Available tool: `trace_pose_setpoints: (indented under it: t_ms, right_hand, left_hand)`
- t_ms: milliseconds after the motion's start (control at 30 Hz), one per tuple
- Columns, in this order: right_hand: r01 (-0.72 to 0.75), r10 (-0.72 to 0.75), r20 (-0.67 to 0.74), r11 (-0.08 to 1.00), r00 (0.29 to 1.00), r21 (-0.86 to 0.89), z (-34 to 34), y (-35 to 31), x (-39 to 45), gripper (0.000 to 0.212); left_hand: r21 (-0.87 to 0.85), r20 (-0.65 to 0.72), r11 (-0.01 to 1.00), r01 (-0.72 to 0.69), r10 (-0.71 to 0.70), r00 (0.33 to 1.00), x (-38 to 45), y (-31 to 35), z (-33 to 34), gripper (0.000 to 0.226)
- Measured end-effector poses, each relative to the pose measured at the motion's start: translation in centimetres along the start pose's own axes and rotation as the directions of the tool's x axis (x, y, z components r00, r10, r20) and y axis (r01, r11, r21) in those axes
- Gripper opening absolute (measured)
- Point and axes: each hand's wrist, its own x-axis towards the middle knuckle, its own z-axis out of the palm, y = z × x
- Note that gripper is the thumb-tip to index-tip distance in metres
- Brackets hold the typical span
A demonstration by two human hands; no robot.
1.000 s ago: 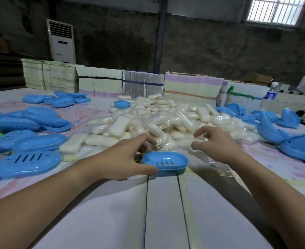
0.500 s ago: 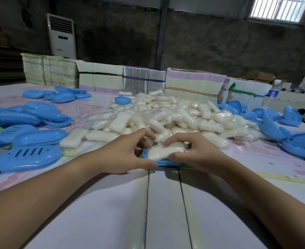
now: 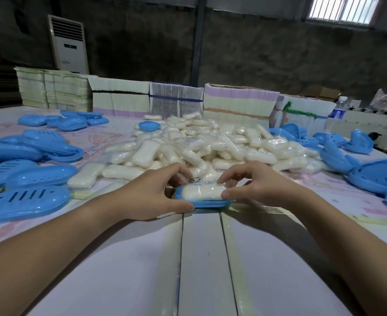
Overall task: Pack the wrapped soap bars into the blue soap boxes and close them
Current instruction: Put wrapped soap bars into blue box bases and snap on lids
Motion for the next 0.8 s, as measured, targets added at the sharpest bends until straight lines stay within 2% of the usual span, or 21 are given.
trace_pose_setpoints:
  t_ms: [100,267,433,667,800]
  right_hand:
    - [0.002,-0.004,-0.043,0.999,0.999,-0.036,0.6,-0.1,0.2,0.021]
    - [-0.013,0.014,0.031,0.999,0.999,-0.042,-0.5,-0.4,-0.2,0.013]
    - [-0.042,0.042,-0.006,0.999,0.999,-0.001,-0.1,-0.5,-0.3,0.012]
    - [-0.018,0.011,-0.051,0.991,0.999,-0.134,0.0,-0.3,0.0,0.013]
    - [0.012,-0.019,-0.055,0.991,0.998,-0.131,0.2,-0.6,0.1,0.014]
  left_hand:
    - [0.005,-0.003,1.000,-0.017,0.017,1.000,0.0,-0.1,0.1,0.052]
    - [-0.004,-0.012,1.000,-0.020,0.020,1.000,0.1,-0.2,0.1,0.050]
    - [-0.037,-0.030,0.999,-0.025,0.024,0.999,0.0,-0.2,0.4,0.046]
    - [-0.007,-0.028,0.999,-0.035,0.035,0.999,-0.1,-0.3,0.4,0.046]
    - [0.020,-0.033,0.999,-0.041,0.042,0.999,0.0,-0.4,0.4,0.048]
